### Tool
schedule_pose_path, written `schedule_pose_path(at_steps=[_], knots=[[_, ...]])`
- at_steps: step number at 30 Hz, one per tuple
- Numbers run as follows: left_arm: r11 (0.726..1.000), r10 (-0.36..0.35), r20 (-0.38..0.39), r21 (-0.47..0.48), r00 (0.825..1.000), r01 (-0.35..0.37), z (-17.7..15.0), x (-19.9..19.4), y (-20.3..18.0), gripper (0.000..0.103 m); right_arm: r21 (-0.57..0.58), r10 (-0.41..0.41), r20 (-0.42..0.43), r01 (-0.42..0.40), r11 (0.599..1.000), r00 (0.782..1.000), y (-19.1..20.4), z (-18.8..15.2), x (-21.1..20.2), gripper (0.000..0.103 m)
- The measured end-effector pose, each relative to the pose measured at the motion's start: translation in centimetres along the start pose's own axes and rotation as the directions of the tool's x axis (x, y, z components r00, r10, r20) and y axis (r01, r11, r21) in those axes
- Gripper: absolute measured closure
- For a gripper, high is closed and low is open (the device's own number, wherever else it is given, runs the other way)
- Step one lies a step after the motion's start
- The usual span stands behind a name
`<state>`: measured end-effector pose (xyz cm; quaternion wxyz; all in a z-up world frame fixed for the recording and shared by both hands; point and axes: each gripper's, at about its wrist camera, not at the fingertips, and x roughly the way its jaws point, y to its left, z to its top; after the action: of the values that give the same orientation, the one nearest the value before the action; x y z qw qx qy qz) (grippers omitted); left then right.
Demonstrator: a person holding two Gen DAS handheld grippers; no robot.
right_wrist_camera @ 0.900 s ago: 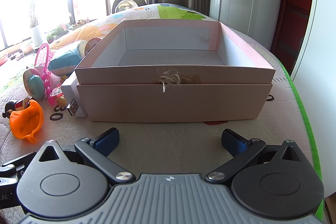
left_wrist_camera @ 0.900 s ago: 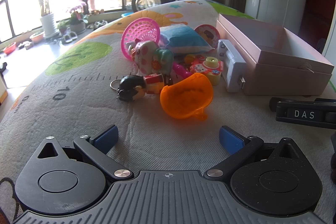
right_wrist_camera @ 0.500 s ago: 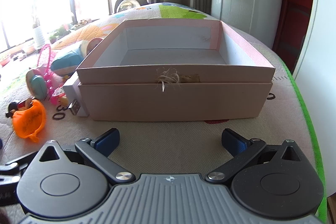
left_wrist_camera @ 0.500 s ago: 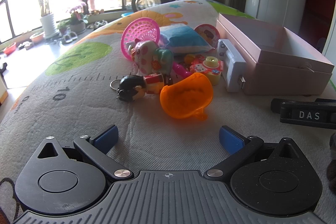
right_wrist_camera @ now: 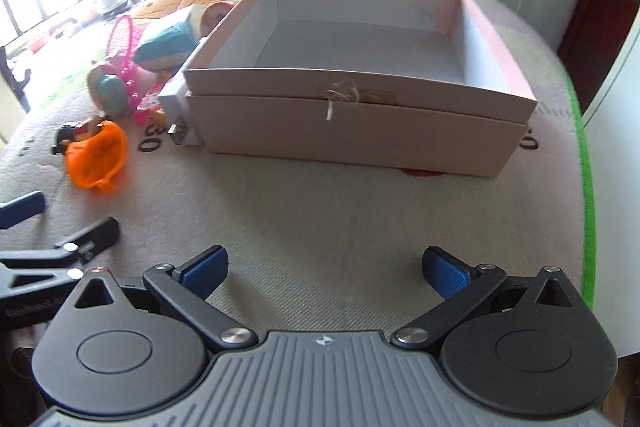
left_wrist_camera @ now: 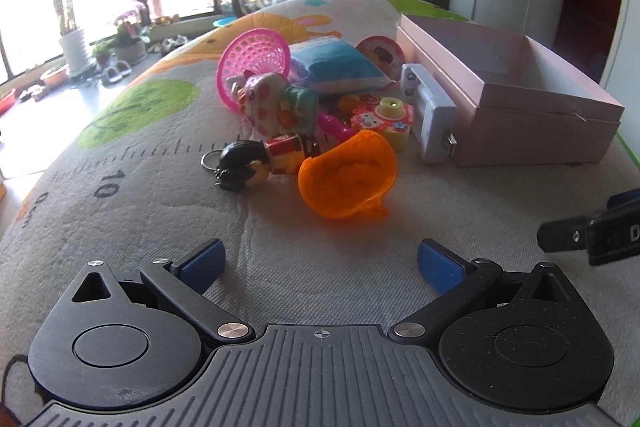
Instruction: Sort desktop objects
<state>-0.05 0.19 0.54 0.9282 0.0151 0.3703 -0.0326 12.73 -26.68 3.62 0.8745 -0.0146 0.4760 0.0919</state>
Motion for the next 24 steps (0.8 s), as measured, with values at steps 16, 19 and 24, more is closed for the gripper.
schedule_pose_path(at_steps=[16, 19, 24], knots=[[0.977, -0.012, 0.281, -0.201, 0.960, 0.071, 3.7, -1.6, 7.3, 0.000, 0.123, 0.087, 0.054, -0.093, 0.988, 0.995, 1.2, 25.3, 3.4, 0.014], [0.970, -0.023, 0.270, -0.228, 0.963, 0.087, 3.1, -1.5, 8.3, 0.000, 0.190, 0.005, -0.067, 0.007, 0.982, 0.998, -1.3, 27.2, 10.5, 0.038], [0.953, -0.027, 0.301, -0.280, 0.953, 0.115, 2.9, -2.1, 9.7, 0.000, 0.333, 0.091, -0.184, -0.025, 0.943, 0.979, -3.3, 27.4, 16.3, 0.051]])
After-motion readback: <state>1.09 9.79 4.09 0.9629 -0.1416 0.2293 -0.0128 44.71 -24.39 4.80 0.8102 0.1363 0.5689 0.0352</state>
